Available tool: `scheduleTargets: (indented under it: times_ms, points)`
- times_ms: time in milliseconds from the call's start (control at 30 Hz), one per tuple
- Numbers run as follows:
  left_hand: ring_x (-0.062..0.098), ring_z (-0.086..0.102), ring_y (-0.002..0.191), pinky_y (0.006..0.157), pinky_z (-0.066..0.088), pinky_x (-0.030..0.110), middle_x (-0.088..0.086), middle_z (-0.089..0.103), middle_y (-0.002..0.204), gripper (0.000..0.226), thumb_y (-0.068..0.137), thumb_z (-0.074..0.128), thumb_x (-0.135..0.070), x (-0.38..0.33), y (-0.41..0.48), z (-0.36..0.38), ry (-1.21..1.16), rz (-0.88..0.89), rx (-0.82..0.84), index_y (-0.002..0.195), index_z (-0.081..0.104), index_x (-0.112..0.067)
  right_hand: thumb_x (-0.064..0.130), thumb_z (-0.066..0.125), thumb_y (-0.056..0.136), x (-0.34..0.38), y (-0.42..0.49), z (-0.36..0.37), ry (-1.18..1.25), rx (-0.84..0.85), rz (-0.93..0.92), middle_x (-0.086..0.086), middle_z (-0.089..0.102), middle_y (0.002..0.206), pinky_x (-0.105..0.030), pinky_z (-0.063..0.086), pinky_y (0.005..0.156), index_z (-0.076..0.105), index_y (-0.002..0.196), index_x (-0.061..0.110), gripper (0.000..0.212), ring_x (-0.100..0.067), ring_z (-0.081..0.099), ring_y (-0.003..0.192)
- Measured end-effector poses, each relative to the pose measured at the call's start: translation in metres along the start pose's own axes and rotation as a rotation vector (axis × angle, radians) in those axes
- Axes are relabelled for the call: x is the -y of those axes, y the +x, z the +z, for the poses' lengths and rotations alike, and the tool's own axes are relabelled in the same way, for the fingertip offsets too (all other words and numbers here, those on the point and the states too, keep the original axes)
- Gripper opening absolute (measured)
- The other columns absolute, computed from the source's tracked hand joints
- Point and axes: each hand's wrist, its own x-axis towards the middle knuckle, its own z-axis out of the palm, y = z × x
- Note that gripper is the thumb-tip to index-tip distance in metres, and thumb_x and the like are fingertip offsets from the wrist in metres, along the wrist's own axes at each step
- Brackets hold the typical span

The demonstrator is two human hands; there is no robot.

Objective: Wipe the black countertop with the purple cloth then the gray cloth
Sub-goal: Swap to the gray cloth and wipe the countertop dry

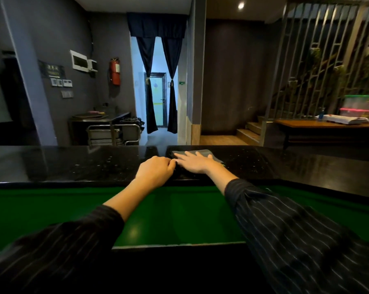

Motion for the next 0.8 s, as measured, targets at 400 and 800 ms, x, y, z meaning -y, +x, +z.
scheduleTargets:
  times_ms: [400, 800]
  points:
    - [0.015, 0.018, 0.147, 0.117, 0.014, 0.048, -0.007, 0.024, 0.158, 0.055, 0.094, 0.017, -0.054, 0.215, -0.119, -0.046, 0.257, 0.092, -0.022, 0.148, 0.012, -0.046, 0.062, 0.013, 0.096, 0.042, -0.024, 0.006, 0.005, -0.102, 0.651, -0.009, 0.004, 0.164, -0.066, 0.004, 0.113, 0.011, 0.155, 0.036, 0.064, -0.045, 0.001, 0.147]
    - [0.021, 0.011, 0.149, 0.118, 0.008, 0.055, 0.001, 0.019, 0.159, 0.068, 0.094, 0.050, -0.028, 0.391, -0.151, -0.109, 0.188, -0.092, -0.001, 0.150, 0.014, -0.039, 0.061, 0.016, 0.096, 0.302, 0.019, 0.035, -0.025, -0.141, 0.419, -0.015, 0.009, 0.162, -0.067, 0.004, 0.112, 0.012, 0.155, 0.034, 0.064, -0.050, 0.007, 0.144]
